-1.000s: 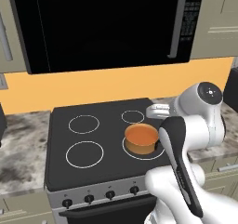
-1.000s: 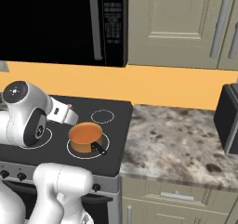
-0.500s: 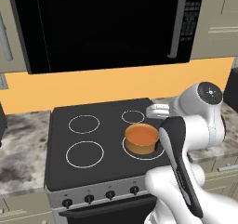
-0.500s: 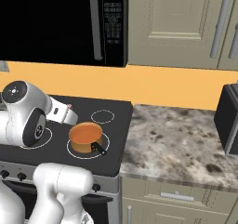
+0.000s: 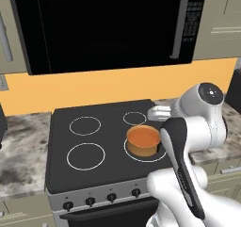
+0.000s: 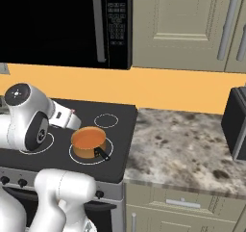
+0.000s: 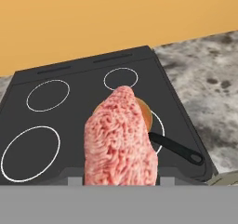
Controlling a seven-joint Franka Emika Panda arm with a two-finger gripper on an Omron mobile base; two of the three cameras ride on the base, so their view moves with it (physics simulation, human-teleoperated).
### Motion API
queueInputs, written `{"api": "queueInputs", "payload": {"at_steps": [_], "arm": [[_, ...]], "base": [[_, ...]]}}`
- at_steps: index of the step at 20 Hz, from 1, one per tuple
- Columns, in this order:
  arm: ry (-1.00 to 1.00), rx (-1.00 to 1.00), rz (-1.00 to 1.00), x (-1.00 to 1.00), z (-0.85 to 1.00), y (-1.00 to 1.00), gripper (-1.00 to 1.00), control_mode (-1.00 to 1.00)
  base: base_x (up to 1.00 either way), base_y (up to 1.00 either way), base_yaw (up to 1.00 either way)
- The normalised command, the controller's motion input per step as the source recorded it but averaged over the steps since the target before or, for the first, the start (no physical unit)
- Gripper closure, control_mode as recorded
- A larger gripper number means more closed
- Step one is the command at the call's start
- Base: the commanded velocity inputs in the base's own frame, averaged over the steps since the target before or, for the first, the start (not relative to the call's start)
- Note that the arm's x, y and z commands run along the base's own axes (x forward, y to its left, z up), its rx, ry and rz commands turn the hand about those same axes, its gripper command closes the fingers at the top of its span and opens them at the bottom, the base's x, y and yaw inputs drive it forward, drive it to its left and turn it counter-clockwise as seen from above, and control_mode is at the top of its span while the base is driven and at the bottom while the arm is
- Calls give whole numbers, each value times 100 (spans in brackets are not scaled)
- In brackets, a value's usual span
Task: Retrieve the steak from the fridge and place it on the saucepan with marinade on the stove.
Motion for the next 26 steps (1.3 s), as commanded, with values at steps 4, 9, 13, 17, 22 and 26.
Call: {"api": "queueInputs", "payload": {"at_steps": [4, 9, 13, 17, 22, 26], "arm": [[15, 0, 2, 16, -43, 0, 100, -100], [14, 0, 3, 18, -53, 0, 100, -100], [17, 0, 5, 26, -65, 0, 100, -100], [12, 0, 5, 52, -41, -3, 100, -100], [6, 0, 5, 65, -22, -1, 100, -100], [4, 0, 4, 57, -29, 0, 100, -100]], "base": [[0, 0, 0], [0, 0, 0], [0, 0, 0], [0, 0, 0], [0, 0, 0], [0, 0, 0]]}}
